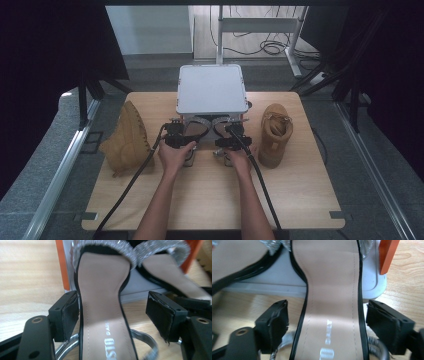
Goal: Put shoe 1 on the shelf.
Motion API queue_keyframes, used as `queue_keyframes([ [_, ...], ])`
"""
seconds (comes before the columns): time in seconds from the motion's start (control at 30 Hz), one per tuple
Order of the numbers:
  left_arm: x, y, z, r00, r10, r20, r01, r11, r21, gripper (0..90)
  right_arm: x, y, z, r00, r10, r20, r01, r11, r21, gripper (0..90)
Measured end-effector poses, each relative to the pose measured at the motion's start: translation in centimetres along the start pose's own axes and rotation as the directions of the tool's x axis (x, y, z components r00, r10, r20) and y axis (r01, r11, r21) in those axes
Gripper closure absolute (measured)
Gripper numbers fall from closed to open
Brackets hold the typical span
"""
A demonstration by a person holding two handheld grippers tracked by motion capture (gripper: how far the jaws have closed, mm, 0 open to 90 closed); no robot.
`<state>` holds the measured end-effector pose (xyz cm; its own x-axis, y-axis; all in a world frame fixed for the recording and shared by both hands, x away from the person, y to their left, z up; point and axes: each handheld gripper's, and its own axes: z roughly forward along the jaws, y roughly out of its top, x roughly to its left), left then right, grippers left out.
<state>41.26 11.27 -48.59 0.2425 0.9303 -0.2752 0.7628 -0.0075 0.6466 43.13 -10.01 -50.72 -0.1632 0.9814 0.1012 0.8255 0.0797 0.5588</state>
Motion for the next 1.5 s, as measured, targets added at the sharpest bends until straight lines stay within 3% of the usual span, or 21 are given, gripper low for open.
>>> queue_keyframes([
  [0.07,0.0,0.0,-0.5,0.9999,0.011,0.012,-0.011,0.9999,-0.01,25.6,-0.2,-0.4,-0.7,0.9998,0.007,-0.019,-0.008,0.999,-0.037,17.3],
  [0.13,0.1,-0.3,-2.1,0.9984,0.046,0.032,-0.045,0.9983,-0.038,24.9,-0.4,-0.7,-1.7,0.999,0.009,-0.045,-0.012,0.997,-0.072,17.0],
  [0.27,0.5,-1.5,-3.8,0.9927,0.104,0.061,-0.1,0.9931,-0.061,24.6,-1.1,-1.6,-3.9,0.9931,-0.046,-0.108,0.029,0.988,-0.15,17.0],
  [0.37,1.1,-2.4,-4.6,0.9911,0.111,0.073,-0.106,0.9919,-0.07,24.8,-1.5,-2.3,-5.0,0.9889,-0.078,-0.127,0.054,0.981,-0.185,17.8],
  [0.47,1.7,-3.8,-5.4,0.9883,0.128,0.083,-0.122,0.9893,-0.081,24.9,-2.2,-3.6,-6.5,0.9787,-0.131,-0.158,0.094,0.971,-0.22,18.9],
  [0.5,1.9,-4.4,-5.8,0.9871,0.129,0.096,-0.121,0.9891,-0.084,25.1,-2.7,-4.6,-7.3,0.9714,-0.154,-0.181,0.108,0.965,-0.239,20.3],
  [0.57,1.9,-5.1,-6.1,0.9843,0.144,0.102,-0.136,0.987,-0.086,25.1,-3.1,-5.4,-7.7,0.9627,-0.176,-0.205,0.125,0.962,-0.242,20.3],
  [0.6,1.9,-5.1,-6.1,0.9843,0.144,0.102,-0.136,0.987,-0.086,25.0,-3.1,-5.4,-7.7,0.9627,-0.176,-0.205,0.125,0.962,-0.242,20.3],
  [0.63,1.9,-5.7,-6.4,0.981,0.165,0.101,-0.156,0.9836,-0.09,25.0,-3.5,-6.3,-7.9,0.9542,-0.199,-0.224,0.141,0.958,-0.25,21.6],
  [0.67,1.9,-5.7,-6.4,0.981,0.165,0.101,-0.156,0.9836,-0.09,25.0,-3.5,-6.3,-7.9,0.9542,-0.199,-0.224,0.141,0.958,-0.25,21.6],
  [0.73,1.7,-6.3,-6.7,0.9779,0.183,0.101,-0.173,0.9801,-0.097,25.0,-3.9,-7.2,-8.0,0.9436,-0.225,-0.243,0.163,0.954,-0.25,22.8],
  [0.83,1.6,-7.4,-7.0,0.9723,0.215,0.092,-0.207,0.9743,-0.089,25.0,-4.2,-8.4,-8.0,0.9342,-0.262,-0.242,0.199,0.947,-0.254,23.6],
  [0.93,1.8,-8.0,-7.0,0.9721,0.216,0.092,-0.208,0.9746,-0.082,25.0,-4.4,-9.1,-7.7,0.9307,-0.279,-0.237,0.218,0.943,-0.252,23.6],
  [1.1,2.0,-9.4,-6.5,0.97,0.233,0.07,-0.229,0.9719,-0.054,24.8,-4.6,-9.9,-7.0,0.9301,-0.302,-0.209,0.25,0.937,-0.243,23.2],
  [1.3,2.2,-10.2,-4.6,0.9695,0.239,0.053,-0.24,0.9709,-0.003,25.0,-4.3,-10.2,-6.5,0.9289,-0.312,-0.2,0.265,0.937,-0.229,23.1],
  [1.5,2.1,-10.1,-3.6,0.9735,0.225,0.043,-0.224,0.9744,-0.024,26.6,-4.1,-10.1,-5.5,0.9324,-0.311,-0.183,0.27,0.937,-0.22,23.0],
])
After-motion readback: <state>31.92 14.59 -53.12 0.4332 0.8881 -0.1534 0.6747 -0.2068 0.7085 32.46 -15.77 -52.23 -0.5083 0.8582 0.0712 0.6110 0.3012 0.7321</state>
